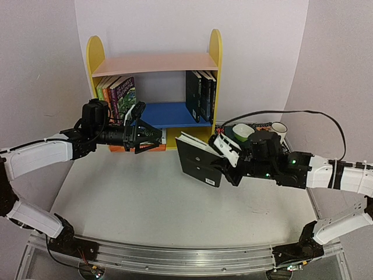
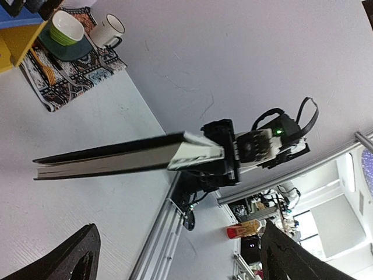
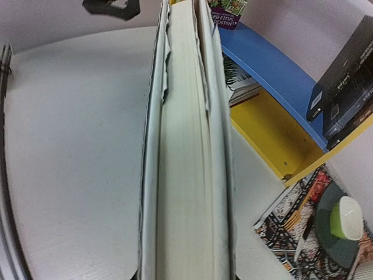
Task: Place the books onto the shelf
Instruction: Pass from the left arm to the right, then adjust the book at the center of the board, then pass from the right arm to the left
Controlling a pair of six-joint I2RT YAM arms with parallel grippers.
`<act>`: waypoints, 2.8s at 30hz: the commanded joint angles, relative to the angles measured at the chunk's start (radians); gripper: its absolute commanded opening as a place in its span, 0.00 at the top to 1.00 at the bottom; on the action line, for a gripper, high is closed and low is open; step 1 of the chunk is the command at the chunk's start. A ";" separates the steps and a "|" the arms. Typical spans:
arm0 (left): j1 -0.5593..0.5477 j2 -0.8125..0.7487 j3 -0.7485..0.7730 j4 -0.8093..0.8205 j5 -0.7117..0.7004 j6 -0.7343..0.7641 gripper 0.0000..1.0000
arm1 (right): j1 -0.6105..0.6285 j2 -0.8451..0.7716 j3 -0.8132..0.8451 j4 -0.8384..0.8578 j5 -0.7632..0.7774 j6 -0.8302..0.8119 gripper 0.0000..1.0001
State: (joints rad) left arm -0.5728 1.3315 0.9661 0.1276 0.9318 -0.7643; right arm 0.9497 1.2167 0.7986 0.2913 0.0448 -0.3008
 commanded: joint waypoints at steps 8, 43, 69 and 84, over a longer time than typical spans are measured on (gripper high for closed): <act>0.003 -0.121 -0.073 -0.103 -0.184 0.298 0.01 | 0.004 0.127 0.193 -0.112 -0.132 0.523 0.96; -0.130 -0.043 -0.175 -0.087 -0.429 0.507 0.01 | 0.042 0.166 0.208 -0.267 -0.118 0.478 0.95; -0.079 -0.067 -0.122 0.075 -0.356 0.458 0.00 | -0.001 0.048 0.375 -0.552 -0.108 0.496 1.00; -0.073 -0.010 -0.033 0.119 -0.071 0.481 0.00 | -0.060 0.006 0.561 -0.720 -0.380 0.491 1.00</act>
State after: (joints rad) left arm -0.6468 1.3117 0.8673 0.1741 0.7418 -0.2916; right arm 0.8925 1.2663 1.2430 -0.4454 -0.2024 0.1837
